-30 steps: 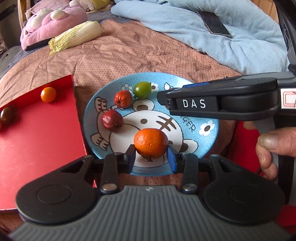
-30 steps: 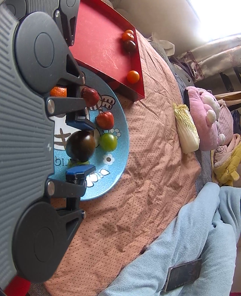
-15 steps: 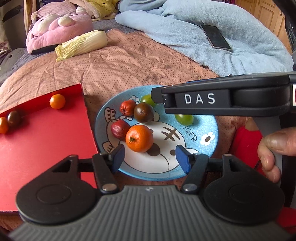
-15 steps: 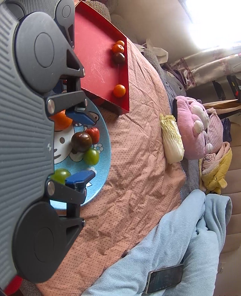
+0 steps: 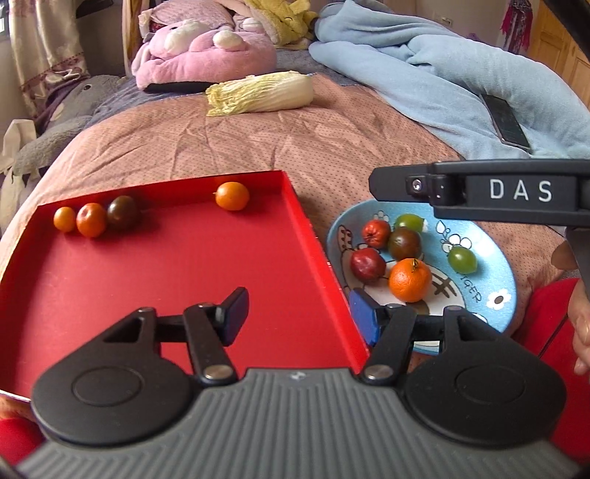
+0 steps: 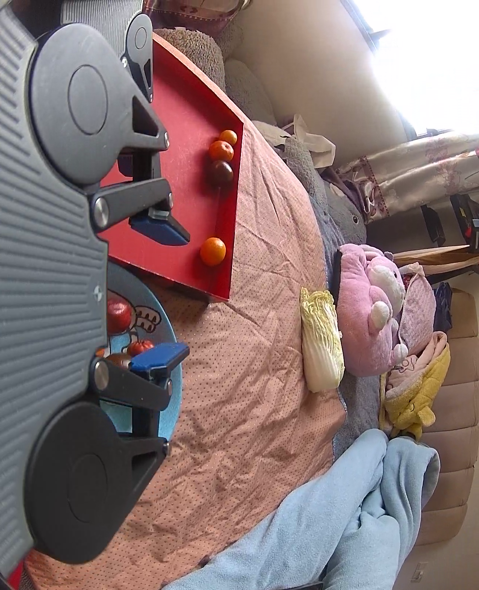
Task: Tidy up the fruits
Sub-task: 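Move both grippers back over the red tray, then close the left gripper on a large mandarin while the right closes on a small mandarin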
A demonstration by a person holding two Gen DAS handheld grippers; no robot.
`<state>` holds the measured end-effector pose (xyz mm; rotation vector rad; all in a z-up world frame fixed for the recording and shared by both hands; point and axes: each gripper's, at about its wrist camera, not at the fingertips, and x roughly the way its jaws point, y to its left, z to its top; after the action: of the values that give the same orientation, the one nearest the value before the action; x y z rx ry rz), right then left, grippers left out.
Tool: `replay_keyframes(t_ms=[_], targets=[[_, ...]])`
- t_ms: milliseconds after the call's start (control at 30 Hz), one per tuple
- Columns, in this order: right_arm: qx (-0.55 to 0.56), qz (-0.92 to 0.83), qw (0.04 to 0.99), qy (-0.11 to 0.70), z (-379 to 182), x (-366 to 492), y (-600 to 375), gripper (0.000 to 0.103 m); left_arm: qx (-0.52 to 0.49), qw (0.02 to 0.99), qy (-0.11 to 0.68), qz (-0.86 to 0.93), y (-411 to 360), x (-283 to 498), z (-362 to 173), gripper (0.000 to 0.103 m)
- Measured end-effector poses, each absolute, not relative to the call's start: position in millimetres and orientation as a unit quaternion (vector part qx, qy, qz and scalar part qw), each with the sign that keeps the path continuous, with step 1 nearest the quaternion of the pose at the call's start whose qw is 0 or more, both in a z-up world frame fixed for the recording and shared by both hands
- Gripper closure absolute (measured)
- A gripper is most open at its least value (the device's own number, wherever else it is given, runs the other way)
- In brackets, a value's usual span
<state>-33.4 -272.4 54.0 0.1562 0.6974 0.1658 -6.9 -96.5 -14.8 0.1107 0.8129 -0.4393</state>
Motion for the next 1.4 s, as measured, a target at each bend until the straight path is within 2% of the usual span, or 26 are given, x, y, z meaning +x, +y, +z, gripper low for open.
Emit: replay_keyframes(t_ms=[633,1067,1133,1300,1400], targets=[[0.045,0.144,0.915,0.373,31.5,38.2,-187.7,0.039,0.0,0.911,0.404,-0.082,24.5,46.1,-20.1,0.04],[0.035,0.113,0.897,0.425,-14.2,116.4,-176.3,0.041,-0.031,0.908,0.412,-0.071,53.6,100.6,-27.0,0.04],[0.033,0.112,0.894,0.432,-20.5,126.2,-174.2,0.045,-0.033,0.906,0.416,-0.075,54.0,104.1,-29.0,0.04],[0.021,0.101,0.889,0.446,-31.7,142.2,-169.9,0.048,-0.028,0.902,0.423,-0.086,52.8,113.5,-31.7,0.04],[0.024,0.098,0.884,0.456,-38.3,148.7,-171.9,0.056,-0.03,0.899,0.427,-0.088,54.3,121.7,-32.8,0.04]])
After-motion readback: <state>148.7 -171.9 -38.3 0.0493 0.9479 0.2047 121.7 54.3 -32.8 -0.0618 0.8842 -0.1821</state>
